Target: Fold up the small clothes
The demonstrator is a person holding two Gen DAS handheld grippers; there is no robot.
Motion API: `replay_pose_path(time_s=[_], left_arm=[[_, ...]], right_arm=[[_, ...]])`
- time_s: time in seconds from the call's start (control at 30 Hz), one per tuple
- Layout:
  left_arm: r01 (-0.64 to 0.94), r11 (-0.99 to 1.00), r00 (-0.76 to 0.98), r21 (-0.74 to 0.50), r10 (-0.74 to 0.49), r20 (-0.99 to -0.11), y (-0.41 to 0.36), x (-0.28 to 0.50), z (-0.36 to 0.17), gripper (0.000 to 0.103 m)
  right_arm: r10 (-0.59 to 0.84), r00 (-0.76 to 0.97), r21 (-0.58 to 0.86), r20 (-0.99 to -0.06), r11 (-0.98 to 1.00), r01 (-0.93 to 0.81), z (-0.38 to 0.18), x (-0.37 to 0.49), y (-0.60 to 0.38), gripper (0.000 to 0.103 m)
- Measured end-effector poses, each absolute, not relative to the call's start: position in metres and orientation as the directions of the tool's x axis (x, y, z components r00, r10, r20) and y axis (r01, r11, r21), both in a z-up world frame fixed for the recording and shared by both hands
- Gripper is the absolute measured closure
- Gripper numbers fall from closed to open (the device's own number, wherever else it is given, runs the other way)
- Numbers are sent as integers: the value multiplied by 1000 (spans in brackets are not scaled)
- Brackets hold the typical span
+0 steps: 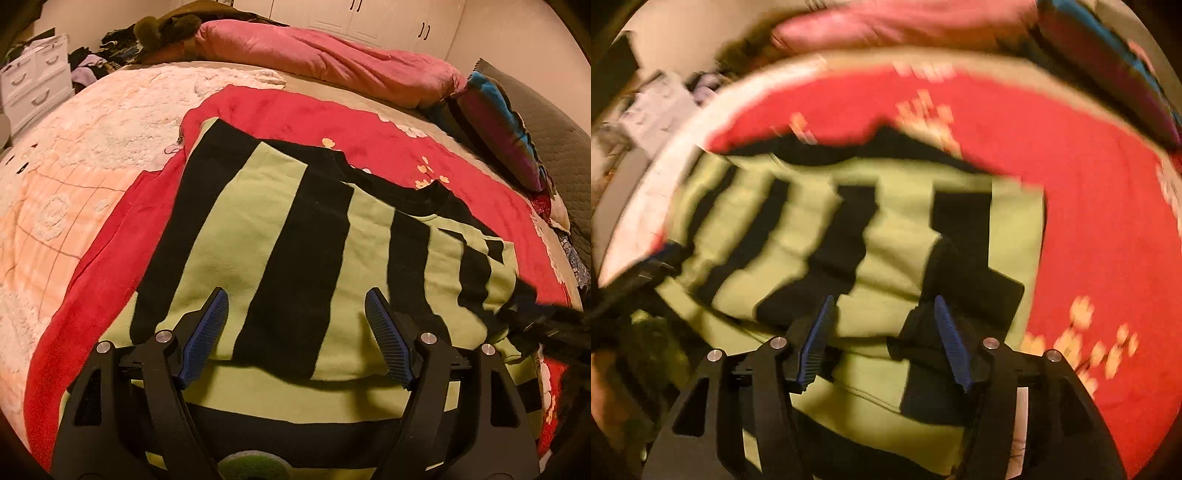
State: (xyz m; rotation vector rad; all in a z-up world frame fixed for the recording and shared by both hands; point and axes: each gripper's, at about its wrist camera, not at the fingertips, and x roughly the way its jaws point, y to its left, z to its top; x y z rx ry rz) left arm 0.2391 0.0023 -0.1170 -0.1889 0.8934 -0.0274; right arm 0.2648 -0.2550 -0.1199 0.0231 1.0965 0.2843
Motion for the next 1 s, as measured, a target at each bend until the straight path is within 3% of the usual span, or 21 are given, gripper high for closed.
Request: replay_pose_path(time_s=[0.13,0.3,0.43,0.5,0.63,1.0], left_arm=[[-50,985,627,-165,-98,-773,1,238,-117,34],[-52,984,646,-172,-98,-757,5,234,-107,30],[-62,987,661,-150,-72,-747,9,228,-99,25],[-73,987,667,-147,-61,-743,12,223,-95,22],[-107,981,674,-161,-48,-737,20,217,-89,10],[-173,971,738,-165,17,-675,49,176,-46,10]], right_arm=[[239,453,147,-859,962,-231,-118,259,-254,44],[310,534,196,-787,945,-261,-90,240,-261,25],[340,548,236,-764,938,-253,-80,232,-268,22],[334,555,234,-762,941,-244,-77,228,-270,12],[326,563,246,-760,945,-215,-72,220,-277,10],[325,582,247,-746,946,-212,-52,192,-293,6]])
